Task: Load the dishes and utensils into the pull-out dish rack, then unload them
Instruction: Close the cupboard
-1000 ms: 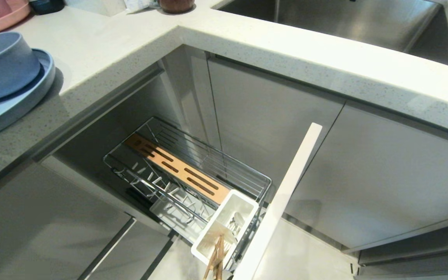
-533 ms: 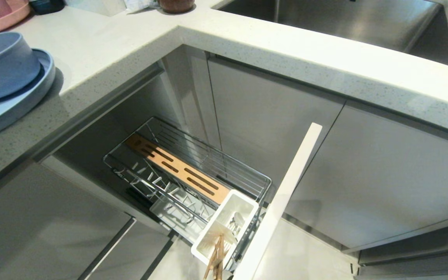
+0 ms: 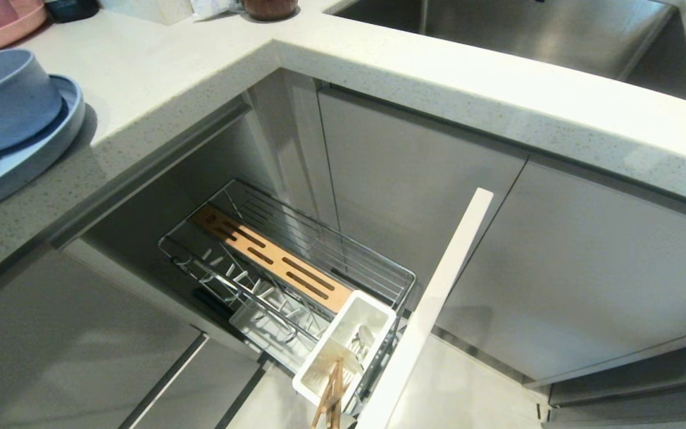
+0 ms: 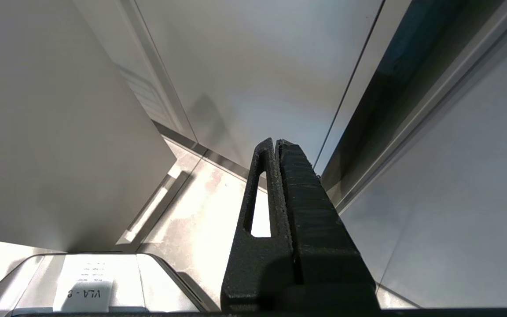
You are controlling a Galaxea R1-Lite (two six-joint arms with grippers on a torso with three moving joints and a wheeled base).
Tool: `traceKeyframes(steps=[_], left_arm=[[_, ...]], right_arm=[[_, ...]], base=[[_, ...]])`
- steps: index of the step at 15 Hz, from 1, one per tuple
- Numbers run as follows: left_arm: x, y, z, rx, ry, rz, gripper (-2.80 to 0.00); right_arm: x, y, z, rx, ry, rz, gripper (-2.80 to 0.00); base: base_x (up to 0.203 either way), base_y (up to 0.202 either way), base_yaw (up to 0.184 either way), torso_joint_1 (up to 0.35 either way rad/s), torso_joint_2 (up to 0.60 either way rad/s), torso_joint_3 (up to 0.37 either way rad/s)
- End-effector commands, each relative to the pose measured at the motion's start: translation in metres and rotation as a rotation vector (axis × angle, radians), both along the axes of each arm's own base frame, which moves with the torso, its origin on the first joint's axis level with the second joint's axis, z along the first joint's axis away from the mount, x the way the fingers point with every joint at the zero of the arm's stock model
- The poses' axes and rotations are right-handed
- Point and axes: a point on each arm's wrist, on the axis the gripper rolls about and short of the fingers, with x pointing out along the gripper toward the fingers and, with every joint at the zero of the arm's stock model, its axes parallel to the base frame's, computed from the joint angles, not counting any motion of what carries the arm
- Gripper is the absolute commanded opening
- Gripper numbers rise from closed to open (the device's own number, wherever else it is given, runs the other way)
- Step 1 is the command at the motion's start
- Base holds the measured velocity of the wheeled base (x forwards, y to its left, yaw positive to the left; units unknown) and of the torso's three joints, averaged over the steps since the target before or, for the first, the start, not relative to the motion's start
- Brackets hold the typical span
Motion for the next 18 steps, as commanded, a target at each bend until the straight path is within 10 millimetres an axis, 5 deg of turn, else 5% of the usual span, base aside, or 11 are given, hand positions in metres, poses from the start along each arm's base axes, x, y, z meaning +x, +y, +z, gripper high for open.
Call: traceKeyframes(steps=[1,4,7,12,18], left_arm=[[0.004,0.001,0.035,-0.009,-0.046,-0.021,-2.8],[0.013,0.001,0.075,-0.119,-0.042,-0.128,-2.8],[0.046,-0.007,0.085,-0.297,0.09,-0.354,-2.8],[0.073,-0.041,0.078,-0.39,0.246,-0.702,-2.8],[0.082,-0.1,0.041,-0.297,0.559,-1.012,-2.8]], right_arm=[[0.0,0.0,0.0,0.0,-0.002,0.0,-2.8],[0.0,0.0,0.0,0.0,-0.001,0.0,-2.8],[0.0,0.0,0.0,0.001,-0.002,0.0,-2.8],[0.0,0.0,0.0,0.0,-0.003,0.0,-2.8],[0.0,0.0,0.0,0.002,-0.001,0.0,-2.8]], base=[[0.0,0.0,0.0,0.0,0.0,0.0],[0.0,0.0,0.0,0.0,0.0,0.0],[0.0,0.0,0.0,0.0,0.0,0.0],[0.0,0.0,0.0,0.0,0.0,0.0],[0.0,0.0,0.0,0.0,0.0,0.0]])
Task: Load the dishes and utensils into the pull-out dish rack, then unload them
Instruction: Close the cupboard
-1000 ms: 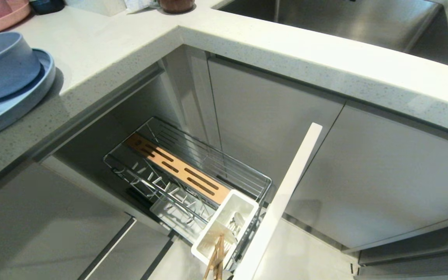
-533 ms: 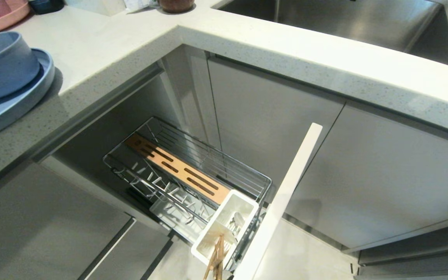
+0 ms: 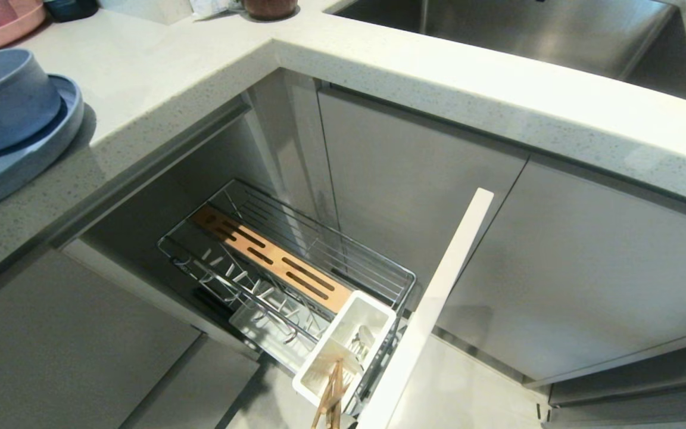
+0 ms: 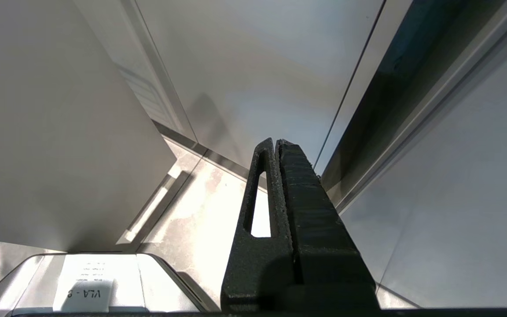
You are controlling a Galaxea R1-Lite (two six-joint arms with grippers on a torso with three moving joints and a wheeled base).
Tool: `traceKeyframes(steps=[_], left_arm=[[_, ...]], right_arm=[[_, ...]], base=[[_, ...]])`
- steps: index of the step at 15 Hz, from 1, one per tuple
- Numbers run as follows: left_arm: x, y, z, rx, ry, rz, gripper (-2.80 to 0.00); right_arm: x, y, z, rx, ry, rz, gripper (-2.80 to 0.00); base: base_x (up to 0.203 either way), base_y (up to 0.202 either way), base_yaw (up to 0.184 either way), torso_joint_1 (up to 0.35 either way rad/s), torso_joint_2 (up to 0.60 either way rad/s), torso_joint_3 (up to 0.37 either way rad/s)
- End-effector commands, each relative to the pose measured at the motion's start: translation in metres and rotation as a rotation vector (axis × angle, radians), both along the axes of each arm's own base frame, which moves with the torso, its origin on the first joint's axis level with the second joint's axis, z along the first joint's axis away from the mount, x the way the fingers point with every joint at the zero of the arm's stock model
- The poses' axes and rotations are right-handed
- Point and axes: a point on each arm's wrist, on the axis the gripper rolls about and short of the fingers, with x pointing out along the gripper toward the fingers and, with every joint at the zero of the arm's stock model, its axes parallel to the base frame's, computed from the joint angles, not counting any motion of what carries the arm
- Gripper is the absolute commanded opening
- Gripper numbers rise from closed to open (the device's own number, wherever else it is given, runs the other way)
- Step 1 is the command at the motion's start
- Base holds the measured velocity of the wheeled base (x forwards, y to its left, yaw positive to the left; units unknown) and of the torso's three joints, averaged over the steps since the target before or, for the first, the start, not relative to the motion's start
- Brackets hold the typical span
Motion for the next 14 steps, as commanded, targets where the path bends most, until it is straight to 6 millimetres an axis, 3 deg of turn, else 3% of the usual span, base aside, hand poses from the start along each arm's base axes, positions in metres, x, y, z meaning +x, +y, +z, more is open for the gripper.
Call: traceKeyframes(steps=[1,4,7,10,14], left_arm=[[0.002,-0.025,-0.015,0.061,0.065,-0.118,-2.8],[-0.003,-0.053,-0.033,0.146,0.129,-0.255,-2.8],[-0.002,-0.095,-0.059,0.256,0.224,-0.33,-2.8],[-0.003,-0.137,-0.091,0.395,0.317,-0.367,-2.8],[-0.004,-0.173,-0.131,0.529,0.408,-0.426,-2.8]], right_arm=[[0.0,0.0,0.0,0.001,-0.001,0.0,-2.8],[0.0,0.0,0.0,0.0,-0.001,0.0,-2.8],[0.0,0.0,0.0,0.0,-0.003,0.0,-2.8],[0.0,0.0,0.0,0.0,-0.001,0.0,-2.8],[0.0,0.0,0.0,0.0,-0.001,0.0,-2.8]], base=[[0.0,0.0,0.0,0.0,0.0,0.0],[0.0,0.0,0.0,0.0,0.0,0.0],[0.0,0.0,0.0,0.0,0.0,0.0],[0.0,0.0,0.0,0.0,0.0,0.0],[0.0,0.0,0.0,0.0,0.0,0.0]])
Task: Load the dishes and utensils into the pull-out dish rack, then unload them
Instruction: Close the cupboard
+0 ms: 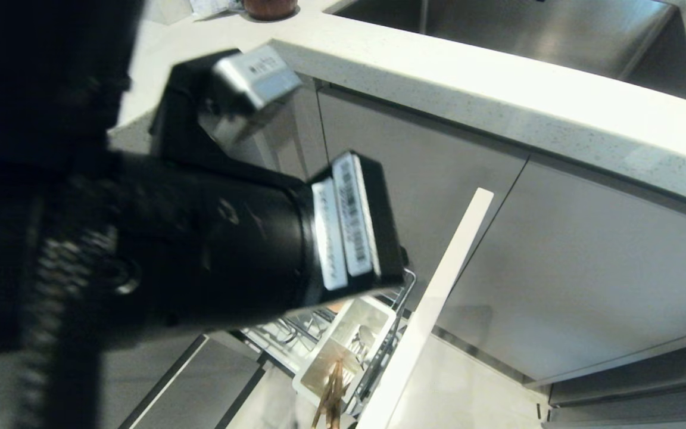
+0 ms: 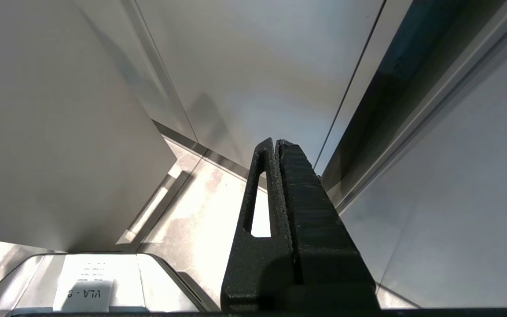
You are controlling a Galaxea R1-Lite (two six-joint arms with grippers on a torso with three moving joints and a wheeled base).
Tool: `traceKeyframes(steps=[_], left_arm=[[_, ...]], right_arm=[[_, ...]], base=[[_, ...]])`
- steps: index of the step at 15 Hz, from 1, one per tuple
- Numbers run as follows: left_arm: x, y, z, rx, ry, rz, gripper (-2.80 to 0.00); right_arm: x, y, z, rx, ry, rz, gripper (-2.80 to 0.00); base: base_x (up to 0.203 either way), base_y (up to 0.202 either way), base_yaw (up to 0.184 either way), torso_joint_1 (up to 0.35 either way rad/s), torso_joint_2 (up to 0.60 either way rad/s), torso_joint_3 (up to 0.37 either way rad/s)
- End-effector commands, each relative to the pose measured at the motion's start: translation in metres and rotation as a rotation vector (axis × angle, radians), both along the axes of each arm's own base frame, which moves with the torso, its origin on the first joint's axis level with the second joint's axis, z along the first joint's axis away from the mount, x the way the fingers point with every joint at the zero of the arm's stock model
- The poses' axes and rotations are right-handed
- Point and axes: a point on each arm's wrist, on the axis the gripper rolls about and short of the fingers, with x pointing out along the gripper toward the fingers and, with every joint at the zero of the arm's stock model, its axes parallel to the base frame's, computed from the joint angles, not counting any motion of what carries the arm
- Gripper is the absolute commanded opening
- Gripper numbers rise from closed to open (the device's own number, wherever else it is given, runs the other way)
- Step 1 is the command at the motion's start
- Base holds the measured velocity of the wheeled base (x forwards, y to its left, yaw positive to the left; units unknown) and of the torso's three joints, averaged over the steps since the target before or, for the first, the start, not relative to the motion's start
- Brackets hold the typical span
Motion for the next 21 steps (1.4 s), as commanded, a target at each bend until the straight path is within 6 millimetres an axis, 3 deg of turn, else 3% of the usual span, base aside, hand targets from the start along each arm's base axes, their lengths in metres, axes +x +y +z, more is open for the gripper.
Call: traceKeyframes(steps=[1,15,21], left_arm=[[0.002,-0.026,-0.027,0.092,0.055,-0.047,-2.8],[0.007,-0.043,-0.058,0.218,0.133,-0.113,-2.8],[0.011,-0.037,-0.058,0.29,0.048,-0.038,-2.8]], right_arm=[[0.0,0.0,0.0,0.0,-0.001,0.0,-2.8],[0.0,0.0,0.0,0.0,-0.001,0.0,-2.8],[0.0,0.0,0.0,0.001,-0.002,0.0,-2.8]], base=[[0.0,0.0,0.0,0.0,0.0,0.0],[0.0,0.0,0.0,0.0,0.0,0.0],[0.0,0.0,0.0,0.0,0.0,0.0]])
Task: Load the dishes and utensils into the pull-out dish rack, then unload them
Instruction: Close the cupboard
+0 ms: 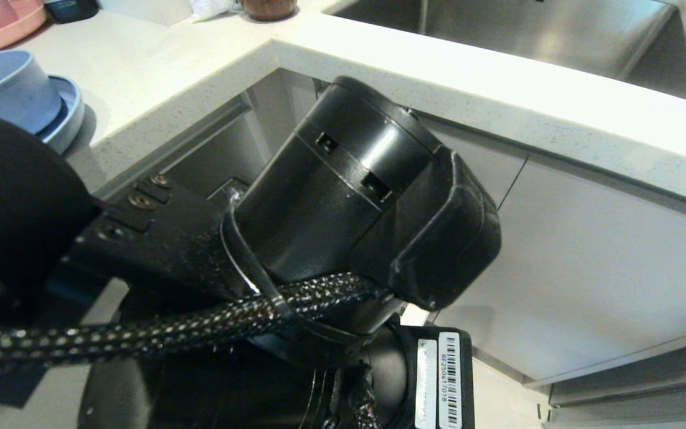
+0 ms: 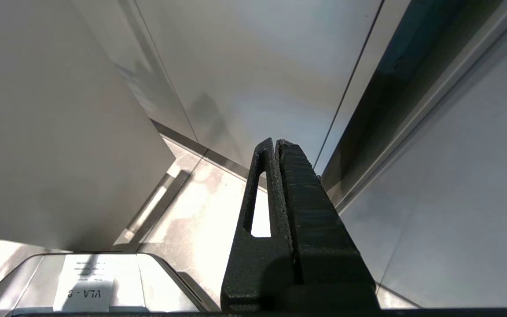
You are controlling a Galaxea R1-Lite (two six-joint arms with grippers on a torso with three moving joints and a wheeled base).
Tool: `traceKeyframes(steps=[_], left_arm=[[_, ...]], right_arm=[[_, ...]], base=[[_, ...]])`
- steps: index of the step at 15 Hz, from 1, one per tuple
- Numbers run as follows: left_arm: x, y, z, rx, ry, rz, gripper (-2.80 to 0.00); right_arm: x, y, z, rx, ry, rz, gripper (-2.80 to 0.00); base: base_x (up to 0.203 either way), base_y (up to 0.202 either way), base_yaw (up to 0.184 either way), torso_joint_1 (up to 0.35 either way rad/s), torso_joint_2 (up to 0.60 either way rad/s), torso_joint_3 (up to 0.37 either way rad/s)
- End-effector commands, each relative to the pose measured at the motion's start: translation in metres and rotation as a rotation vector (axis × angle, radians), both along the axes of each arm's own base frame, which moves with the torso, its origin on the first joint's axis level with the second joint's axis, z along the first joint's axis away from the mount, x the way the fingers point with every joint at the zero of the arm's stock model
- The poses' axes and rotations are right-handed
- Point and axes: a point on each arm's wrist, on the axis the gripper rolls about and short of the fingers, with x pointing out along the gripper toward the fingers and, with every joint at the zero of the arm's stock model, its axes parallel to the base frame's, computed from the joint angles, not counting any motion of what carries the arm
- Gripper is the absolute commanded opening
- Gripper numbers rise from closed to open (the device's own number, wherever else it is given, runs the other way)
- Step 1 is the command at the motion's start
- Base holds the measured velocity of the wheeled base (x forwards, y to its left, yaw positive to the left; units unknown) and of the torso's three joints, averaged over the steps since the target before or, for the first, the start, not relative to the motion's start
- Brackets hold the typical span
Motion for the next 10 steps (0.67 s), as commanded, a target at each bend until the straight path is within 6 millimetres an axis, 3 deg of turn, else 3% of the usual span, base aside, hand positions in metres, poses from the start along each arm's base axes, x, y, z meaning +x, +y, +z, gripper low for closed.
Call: traceKeyframes(steps=[1,10], left_arm=[[0.0,0.004,0.004,0.003,-0.027,0.03,-2.8],[0.016,0.035,0.021,0.069,-0.237,0.2,-2.8]], right_arm=[[0.0,0.0,0.0,0.0,-0.001,0.0,-2.8],[0.0,0.0,0.0,0.0,-0.002,0.0,-2.8]], base=[[0.0,0.0,0.0,0.0,0.0,0.0],[0.0,0.0,0.0,0.0,0.0,0.0]])
